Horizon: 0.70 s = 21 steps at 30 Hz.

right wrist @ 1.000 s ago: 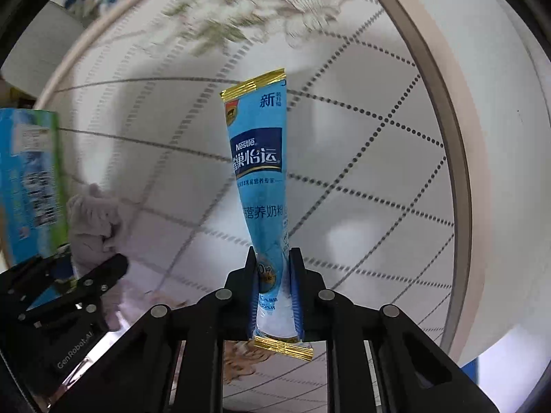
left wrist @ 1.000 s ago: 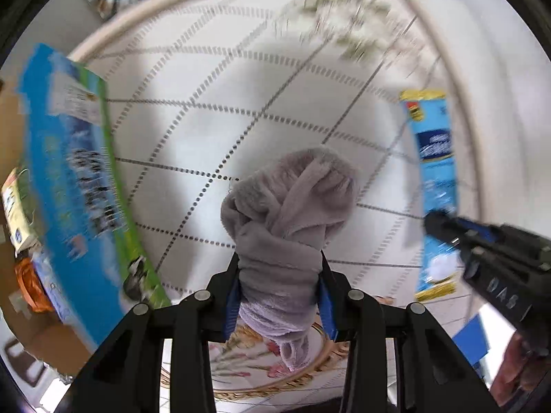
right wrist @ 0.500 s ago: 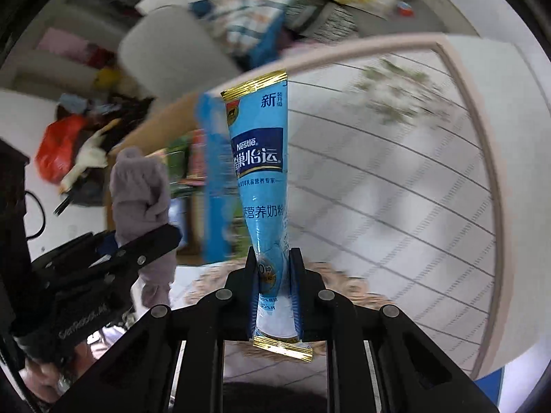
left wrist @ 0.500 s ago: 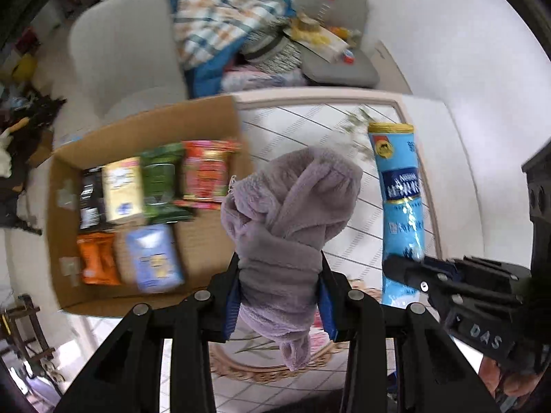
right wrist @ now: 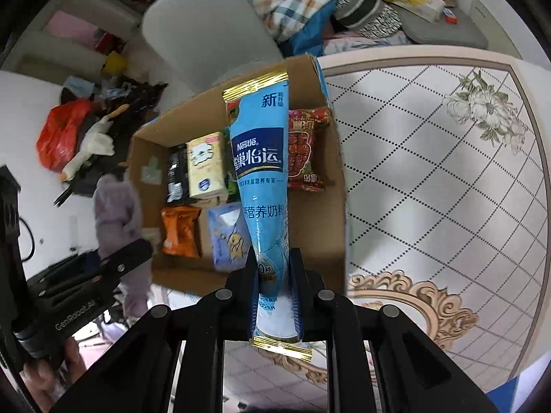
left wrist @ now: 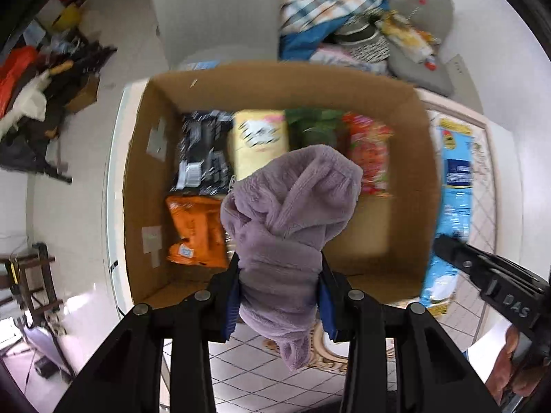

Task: Organize soft objects
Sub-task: 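Place the cloth and milk tube into the box and open both grippers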

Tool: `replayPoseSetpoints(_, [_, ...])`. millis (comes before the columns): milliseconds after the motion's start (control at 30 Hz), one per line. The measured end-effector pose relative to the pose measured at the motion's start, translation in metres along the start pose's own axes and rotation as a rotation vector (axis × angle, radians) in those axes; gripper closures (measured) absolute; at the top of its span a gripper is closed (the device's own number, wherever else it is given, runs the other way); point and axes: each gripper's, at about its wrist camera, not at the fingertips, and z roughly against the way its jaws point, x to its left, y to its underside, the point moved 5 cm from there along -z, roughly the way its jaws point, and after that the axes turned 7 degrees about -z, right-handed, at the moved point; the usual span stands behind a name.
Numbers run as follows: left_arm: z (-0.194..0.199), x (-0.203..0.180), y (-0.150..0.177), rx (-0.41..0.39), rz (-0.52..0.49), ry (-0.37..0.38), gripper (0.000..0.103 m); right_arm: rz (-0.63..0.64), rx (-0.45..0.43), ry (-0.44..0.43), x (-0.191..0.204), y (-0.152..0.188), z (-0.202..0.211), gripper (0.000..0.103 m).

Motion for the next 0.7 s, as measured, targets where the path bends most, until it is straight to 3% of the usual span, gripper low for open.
replayPoseSetpoints(333, [-0.093, 0.04, 0.002, 0.208, 0.012, -0.054, 0.068, -0.029, 0.002, 0.11, 0.006, -0.015, -0.055, 0.086])
replayPoseSetpoints(533, [-0.134, 0.024, 0.009, 0.33, -0.053, -0.144, 0.068, -0.02, 0.009, 0.162, 0.007, -0.018, -0.073, 0.086])
replayPoseSetpoints(700, [-0.151, 0.006, 0.012, 0.366, -0.06, -0.119, 0.068, -0.014, 0.031, 0.191, 0.008, -0.018, -0.088, 0.086])
